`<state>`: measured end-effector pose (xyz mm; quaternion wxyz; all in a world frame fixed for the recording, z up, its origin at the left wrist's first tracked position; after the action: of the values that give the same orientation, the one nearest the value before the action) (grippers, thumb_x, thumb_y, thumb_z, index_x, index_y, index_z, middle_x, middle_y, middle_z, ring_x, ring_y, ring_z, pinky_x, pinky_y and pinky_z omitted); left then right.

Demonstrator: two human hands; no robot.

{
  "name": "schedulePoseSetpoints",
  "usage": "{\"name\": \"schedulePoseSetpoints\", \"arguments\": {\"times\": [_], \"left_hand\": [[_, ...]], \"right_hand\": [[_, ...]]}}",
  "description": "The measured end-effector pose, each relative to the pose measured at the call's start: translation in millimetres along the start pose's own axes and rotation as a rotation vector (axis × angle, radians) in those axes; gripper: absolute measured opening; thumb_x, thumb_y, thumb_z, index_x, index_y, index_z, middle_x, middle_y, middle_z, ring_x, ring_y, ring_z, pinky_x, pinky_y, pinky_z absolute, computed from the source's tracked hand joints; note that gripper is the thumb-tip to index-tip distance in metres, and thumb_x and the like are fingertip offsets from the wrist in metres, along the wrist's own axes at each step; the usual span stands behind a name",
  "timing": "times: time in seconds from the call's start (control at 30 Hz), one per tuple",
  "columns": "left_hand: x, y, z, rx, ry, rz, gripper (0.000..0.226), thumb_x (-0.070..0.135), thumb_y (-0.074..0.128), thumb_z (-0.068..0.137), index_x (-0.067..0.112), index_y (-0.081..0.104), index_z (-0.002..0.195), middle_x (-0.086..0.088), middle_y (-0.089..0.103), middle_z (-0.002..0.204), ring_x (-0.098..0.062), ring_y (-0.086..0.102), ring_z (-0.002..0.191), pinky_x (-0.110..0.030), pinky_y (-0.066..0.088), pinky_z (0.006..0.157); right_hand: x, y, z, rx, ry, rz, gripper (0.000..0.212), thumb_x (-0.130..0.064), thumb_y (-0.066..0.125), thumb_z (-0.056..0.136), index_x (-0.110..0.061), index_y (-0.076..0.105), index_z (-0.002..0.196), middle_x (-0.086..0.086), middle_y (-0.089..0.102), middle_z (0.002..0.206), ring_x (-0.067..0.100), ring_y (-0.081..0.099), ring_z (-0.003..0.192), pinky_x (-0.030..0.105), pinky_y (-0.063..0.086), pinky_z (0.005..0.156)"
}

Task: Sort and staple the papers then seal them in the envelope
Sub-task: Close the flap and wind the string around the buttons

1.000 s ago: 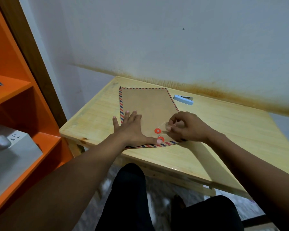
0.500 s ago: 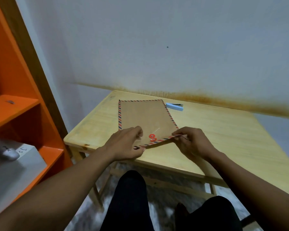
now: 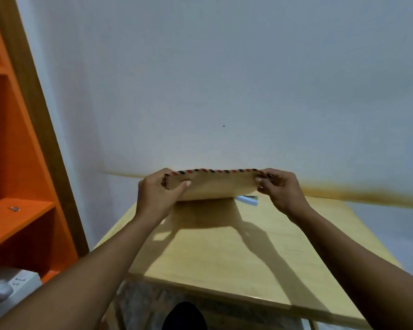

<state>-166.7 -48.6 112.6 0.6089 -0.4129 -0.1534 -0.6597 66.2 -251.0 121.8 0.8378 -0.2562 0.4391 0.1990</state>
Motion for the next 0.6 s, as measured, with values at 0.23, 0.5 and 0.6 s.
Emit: {"name": "schedulePoseSetpoints", "arguments": {"times": [0.23, 0.5, 0.6], "left_hand": [[40.1, -2.8, 40.1, 0.077, -0.024, -0.229, 0.033, 0.044, 0.081, 0.08, 0.013, 0.074, 0.087, -0.015, 0.074, 0.081, -0.031, 0.067, 0.071, -0.041, 0.057, 0.066], [105.1, 4.5, 95.5, 0.177, -0.105, -0.577, 0.009, 0.025, 0.077, 0.091, 0.022, 0.072, 0.084, 0.009, 0.073, 0.079, -0.004, 0.064, 0.068, -0.025, 0.055, 0.068], [111.5, 19.1, 100.4, 0.152, -0.17, -0.581, 0.008, 0.027, 0.078, 0.09, 0.021, 0.072, 0.092, 0.011, 0.073, 0.082, 0.003, 0.065, 0.063, -0.022, 0.055, 0.067]], "right_hand": [[-49.3, -18.2, 27.0, 0.089, -0.056, 0.106, 0.006, -0.012, 0.066, 0.095, -0.011, 0.073, 0.097, 0.003, 0.073, 0.085, 0.014, 0.066, 0.082, 0.043, 0.059, 0.081], [-67.7, -53.8, 40.7, -0.088, 0.06, 0.116, 0.039, -0.025, 0.072, 0.09, -0.02, 0.059, 0.127, 0.003, 0.071, 0.118, 0.022, 0.067, 0.111, 0.044, 0.056, 0.092], [-53.6, -54.6, 31.1, -0.022, 0.108, 0.076, 0.036, -0.03, 0.067, 0.094, -0.026, 0.057, 0.129, 0.001, 0.068, 0.121, 0.024, 0.065, 0.112, 0.053, 0.056, 0.092]]}}
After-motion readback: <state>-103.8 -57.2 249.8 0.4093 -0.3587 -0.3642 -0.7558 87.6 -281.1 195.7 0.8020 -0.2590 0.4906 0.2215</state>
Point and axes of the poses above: each hand's wrist, its own z-axis towards the middle knuckle, its own y-axis out of the palm, x = y × z, the point moved 3 cm from there along z, towards the middle knuckle
